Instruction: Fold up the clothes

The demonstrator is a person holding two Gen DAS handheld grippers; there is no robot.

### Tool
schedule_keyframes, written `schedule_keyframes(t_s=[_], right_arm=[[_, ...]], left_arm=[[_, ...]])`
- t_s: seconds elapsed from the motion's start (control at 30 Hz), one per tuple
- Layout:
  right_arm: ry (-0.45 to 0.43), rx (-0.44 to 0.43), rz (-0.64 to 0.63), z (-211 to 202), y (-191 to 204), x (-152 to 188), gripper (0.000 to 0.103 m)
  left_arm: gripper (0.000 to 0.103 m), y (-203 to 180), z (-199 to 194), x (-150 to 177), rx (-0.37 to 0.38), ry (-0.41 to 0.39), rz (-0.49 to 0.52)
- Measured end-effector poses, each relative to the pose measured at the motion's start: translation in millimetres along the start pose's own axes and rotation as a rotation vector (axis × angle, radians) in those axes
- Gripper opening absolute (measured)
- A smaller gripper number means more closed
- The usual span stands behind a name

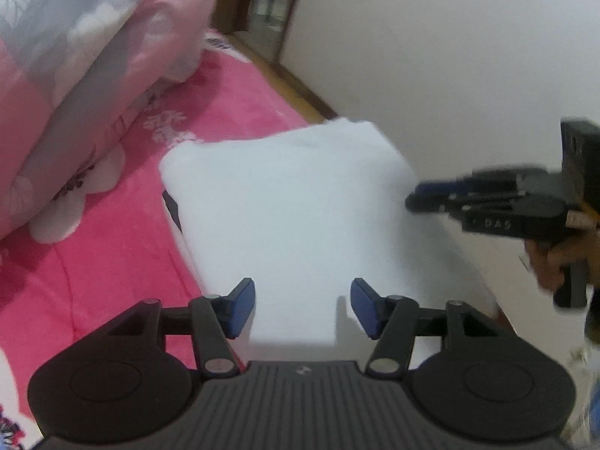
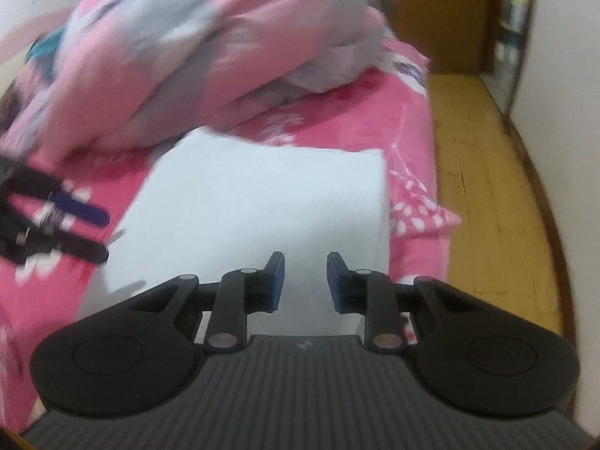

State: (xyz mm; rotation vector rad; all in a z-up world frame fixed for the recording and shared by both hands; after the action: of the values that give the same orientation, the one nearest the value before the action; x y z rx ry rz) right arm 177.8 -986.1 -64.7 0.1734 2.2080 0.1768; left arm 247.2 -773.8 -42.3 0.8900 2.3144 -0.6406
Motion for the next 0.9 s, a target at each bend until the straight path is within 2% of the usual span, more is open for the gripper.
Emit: schedule_keyframes(t_s=[0.03, 0.13, 0.23, 0.33, 0.37, 0.47, 0.5, 0.57, 0.63, 0.7, 0.8, 0.9], right_arm=[[0.032, 0.003, 0.052, 14, -9, 7, 0.022], [0.03, 0.01, 0.128, 15, -19, 0, 0.022], [-0.07, 0.011, 0.163, 9, -20, -33, 0.023], [-0.109, 0.019, 0.2, 37, -30, -61, 0.023], [-0.09, 0.031, 0.228, 52, -38, -62, 0.023], [0.004, 0.11, 0.339, 91, -62, -53, 0.022], [0.011, 0.147, 0.403, 88, -72, -50, 0.029], [-0.023, 0.14, 0.537, 58, -82, -47, 0.029], [-0.055, 0.159, 0.529, 18, -71, -46, 0.03], [-0.049, 0.164, 0.503, -18, -48, -34, 0.03], [0.018, 0.144, 0.476, -43, -10, -7, 0.03], [0.173, 0.164, 0.39, -32, 14, 29, 0.029]], left_arm=[[0.054, 3, 11, 0, -0.022, 0.012, -0.01], [0.058, 7, 0, -6, -0.011, 0.009, -0.035], [0.062, 13, -3, -17, -0.014, -0.023, -0.044], [0.064, 21, 19, -29, -0.059, -0.028, -0.063], [0.066, 26, 29, -33, -0.076, -0.037, -0.077], [0.067, 42, 47, -41, -0.235, -0.037, -0.072], [0.067, 48, 52, -44, -0.293, -0.035, -0.069], [0.067, 54, 39, -51, -0.272, -0.042, -0.158], [0.076, 51, 18, -55, -0.247, -0.074, -0.182], [0.078, 39, 3, -51, -0.233, -0.084, -0.15], [0.078, 16, -5, -33, -0.195, -0.047, -0.107], [0.078, -2, 2, -8, -0.232, 0.034, -0.079]])
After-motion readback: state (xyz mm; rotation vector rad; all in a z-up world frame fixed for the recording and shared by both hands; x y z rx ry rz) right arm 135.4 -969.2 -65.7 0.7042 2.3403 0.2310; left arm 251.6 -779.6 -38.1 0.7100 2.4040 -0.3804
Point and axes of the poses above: each gripper's, at about its wrist camera, not at the fingertips, and z roughly the way its jaws point, y to its left, x to its underside, the point moved 5 cm from there along z, roughly the way its jaws point, and after that the axes turned 11 degrees about -y, right-handed, at the moved point
